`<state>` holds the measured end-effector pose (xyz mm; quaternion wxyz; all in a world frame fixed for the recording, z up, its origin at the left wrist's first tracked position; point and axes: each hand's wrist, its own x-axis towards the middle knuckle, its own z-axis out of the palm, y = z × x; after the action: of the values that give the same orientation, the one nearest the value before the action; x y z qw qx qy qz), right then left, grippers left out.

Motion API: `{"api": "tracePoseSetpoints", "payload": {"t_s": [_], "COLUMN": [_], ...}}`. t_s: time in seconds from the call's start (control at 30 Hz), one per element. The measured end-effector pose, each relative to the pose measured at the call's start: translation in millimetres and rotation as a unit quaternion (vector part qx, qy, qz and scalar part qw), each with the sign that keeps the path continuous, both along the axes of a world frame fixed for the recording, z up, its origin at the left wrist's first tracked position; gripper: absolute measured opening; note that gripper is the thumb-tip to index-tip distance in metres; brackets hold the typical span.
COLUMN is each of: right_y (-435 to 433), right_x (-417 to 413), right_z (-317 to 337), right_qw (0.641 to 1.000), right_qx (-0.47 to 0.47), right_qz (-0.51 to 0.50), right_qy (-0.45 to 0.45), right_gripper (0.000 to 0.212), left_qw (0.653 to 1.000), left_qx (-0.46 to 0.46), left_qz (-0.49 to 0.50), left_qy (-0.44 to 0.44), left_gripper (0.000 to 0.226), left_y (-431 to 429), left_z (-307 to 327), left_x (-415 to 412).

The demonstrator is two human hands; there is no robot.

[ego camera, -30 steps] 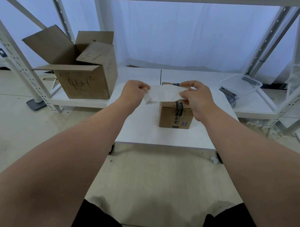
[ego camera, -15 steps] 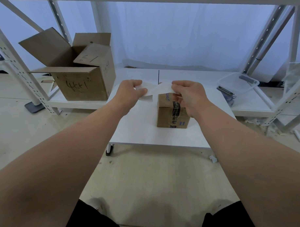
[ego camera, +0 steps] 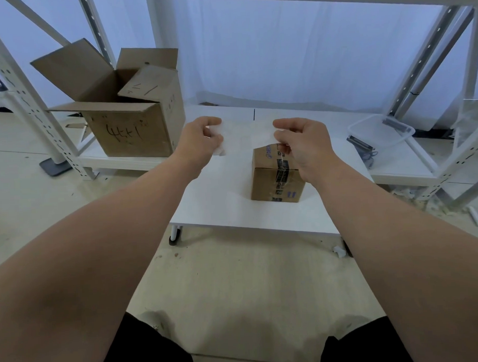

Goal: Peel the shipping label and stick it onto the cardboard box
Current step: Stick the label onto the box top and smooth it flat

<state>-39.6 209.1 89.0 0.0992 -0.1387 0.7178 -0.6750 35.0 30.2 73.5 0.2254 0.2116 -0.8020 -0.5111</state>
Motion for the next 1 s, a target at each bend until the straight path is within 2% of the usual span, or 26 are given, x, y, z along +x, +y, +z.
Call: {"api": "tracePoseSetpoints", "payload": {"t_s": [0.33,0.47,0.57,0.63,0.73,0.77,0.83,0.9,1.0], "right_y": [5.1,5.7,7.2,7.6,8.1,8.4,9.5,10.6,10.4], "right_x": [-1.8,-1.9,-2.9,-3.1,-5.2,-6.5,-8.9,-8.8,-7.5], "right_z": [-6.6,-7.2,-7.3,-7.4,-6.7,-5.8,-3.7,-0.8,4.5], "right_qw": [0.999,0.998,0.999,0.999,0.999,0.999,0.999,0.998,0.985], "right_qx": [0.044,0.053,0.051,0.049,0.04,0.034,0.024,-0.005,-0.103], "right_qz": [-0.007,0.002,0.007,0.005,-0.011,-0.019,-0.031,-0.037,-0.048], "right_qy": [0.01,0.017,0.013,0.007,0.0,-0.005,-0.019,-0.053,-0.129], "right_gripper": [0.022,0.023,0.023,0.023,0.023,0.023,0.022,0.017,0.02], "left_qw": [0.997,0.995,0.989,0.977,0.922,0.912,0.921,0.948,0.995], "left_qx": [-0.001,-0.037,-0.1,-0.185,-0.381,-0.407,-0.386,-0.317,-0.102], "left_qz": [0.067,0.086,0.095,0.089,0.052,0.038,0.027,0.018,-0.008], "left_qy": [-0.023,-0.04,-0.054,-0.056,-0.048,-0.042,-0.04,-0.037,0.003], "left_gripper": [0.018,0.013,0.008,0.01,0.025,0.026,0.026,0.027,0.031], "left_y": [0.8,-3.1,-6.2,-5.9,-3.4,-2.8,-2.1,0.6,9.5], "left_z": [-7.1,-11.1,-12.8,-12.1,-12.4,-11.6,-7.5,-2.1,5.8], "left_x": [-3.7,-5.6,-6.3,-4.0,0.1,0.6,-0.2,-1.5,-1.3]}}
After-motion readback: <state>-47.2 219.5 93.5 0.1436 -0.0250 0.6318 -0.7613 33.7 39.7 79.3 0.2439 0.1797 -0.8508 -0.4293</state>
